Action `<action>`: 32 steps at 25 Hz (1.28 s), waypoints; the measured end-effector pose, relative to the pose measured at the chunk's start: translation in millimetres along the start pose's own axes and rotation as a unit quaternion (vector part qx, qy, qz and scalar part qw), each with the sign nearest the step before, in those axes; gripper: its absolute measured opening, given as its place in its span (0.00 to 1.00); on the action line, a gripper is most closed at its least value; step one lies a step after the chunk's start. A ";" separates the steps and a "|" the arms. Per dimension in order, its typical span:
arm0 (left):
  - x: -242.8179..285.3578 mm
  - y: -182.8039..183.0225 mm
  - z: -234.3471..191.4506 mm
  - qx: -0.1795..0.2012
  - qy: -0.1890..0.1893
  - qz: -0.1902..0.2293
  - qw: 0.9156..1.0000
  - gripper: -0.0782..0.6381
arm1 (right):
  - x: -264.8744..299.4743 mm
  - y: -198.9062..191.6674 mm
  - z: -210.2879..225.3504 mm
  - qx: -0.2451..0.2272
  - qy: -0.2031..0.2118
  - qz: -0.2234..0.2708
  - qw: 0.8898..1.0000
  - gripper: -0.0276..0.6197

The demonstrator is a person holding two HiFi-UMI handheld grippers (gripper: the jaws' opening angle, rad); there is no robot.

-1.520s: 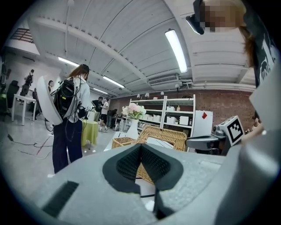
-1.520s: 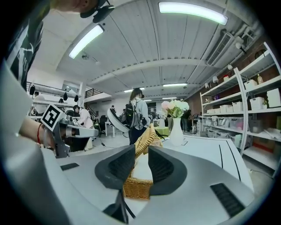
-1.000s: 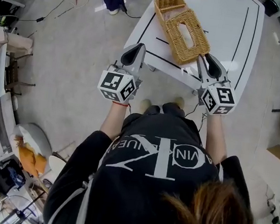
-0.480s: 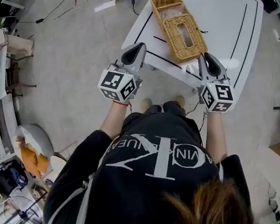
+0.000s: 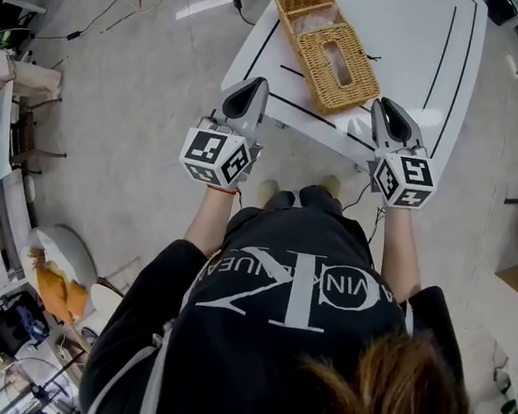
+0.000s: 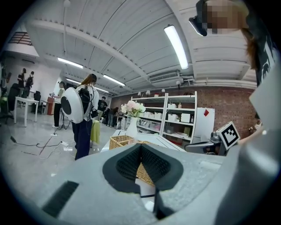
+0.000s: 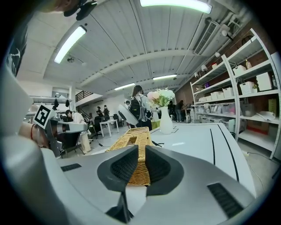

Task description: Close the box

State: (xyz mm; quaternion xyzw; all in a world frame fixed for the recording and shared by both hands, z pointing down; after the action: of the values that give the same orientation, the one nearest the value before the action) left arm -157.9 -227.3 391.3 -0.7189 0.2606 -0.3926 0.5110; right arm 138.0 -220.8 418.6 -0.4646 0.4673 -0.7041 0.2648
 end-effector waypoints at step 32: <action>-19.4 4.5 45.6 -0.003 0.146 0.081 0.986 0.12 | -26.7 35.7 45.0 -0.099 0.075 0.046 0.991 0.04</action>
State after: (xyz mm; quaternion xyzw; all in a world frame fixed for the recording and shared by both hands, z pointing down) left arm -130.6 -189.6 373.5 -0.6316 0.3907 -0.4503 0.4956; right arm 187.8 -232.9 381.3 -0.4123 0.5744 -0.6742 0.2133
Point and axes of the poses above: the fingertips, and each gripper's own axes: x forward along the fingers, z to its right, y out of its top, the point moved 8 cm from there along -x, backward along the fingers, and after that the axes turned 9 degrees about -z, right-handed, at the moved point
